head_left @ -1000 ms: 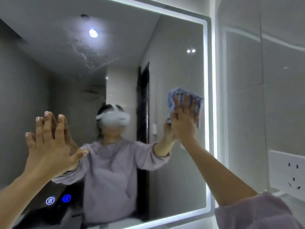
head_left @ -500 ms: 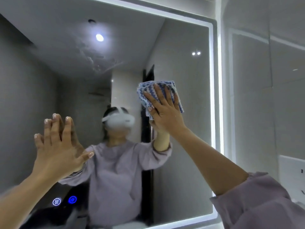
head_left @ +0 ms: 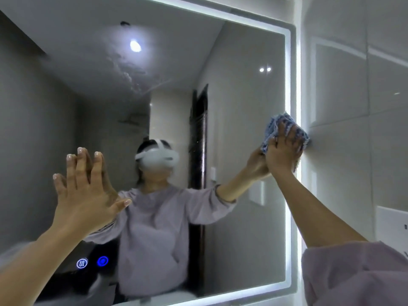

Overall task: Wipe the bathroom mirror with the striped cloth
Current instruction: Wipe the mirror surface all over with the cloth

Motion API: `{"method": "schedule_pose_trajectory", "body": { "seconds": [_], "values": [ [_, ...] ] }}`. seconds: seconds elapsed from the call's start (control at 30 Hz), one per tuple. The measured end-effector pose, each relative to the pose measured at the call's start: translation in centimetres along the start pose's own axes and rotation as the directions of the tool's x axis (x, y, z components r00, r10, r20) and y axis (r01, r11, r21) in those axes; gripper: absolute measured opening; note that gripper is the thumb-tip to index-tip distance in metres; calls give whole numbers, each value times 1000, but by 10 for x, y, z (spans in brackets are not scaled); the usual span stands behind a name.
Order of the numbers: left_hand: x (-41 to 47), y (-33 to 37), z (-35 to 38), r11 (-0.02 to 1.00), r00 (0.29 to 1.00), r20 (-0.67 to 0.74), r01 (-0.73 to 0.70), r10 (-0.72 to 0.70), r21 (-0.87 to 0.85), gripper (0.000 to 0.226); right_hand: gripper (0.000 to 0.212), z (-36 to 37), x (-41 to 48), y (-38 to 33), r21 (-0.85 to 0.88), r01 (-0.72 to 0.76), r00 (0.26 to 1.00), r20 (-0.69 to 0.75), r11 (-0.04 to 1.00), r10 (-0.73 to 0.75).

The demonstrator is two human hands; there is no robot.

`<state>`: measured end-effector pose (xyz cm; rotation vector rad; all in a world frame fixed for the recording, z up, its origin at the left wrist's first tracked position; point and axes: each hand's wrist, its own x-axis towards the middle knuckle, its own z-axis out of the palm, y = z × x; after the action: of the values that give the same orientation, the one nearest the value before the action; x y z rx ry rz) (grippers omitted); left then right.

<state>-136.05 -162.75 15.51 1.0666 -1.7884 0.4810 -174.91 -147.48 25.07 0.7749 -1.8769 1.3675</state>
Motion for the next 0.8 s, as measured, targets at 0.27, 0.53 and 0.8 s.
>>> {"method": "schedule_pose_trajectory", "body": {
  "seconds": [0.27,0.53,0.8],
  "values": [
    [1,-2,4,1000,1000,0,2,-2,23,122,59,35,-61,-102,-122,540,832,-75,833,-550],
    [0,-5,7,1000,999,-40,-7,8,28,124,50,49,-92,-166,7,738,675,-21,675,-737],
    [0,-3,3,1000,1000,-16,-10,10,22,120,51,17,4,-76,12,408,909,-95,913,-405]
  ]
}}
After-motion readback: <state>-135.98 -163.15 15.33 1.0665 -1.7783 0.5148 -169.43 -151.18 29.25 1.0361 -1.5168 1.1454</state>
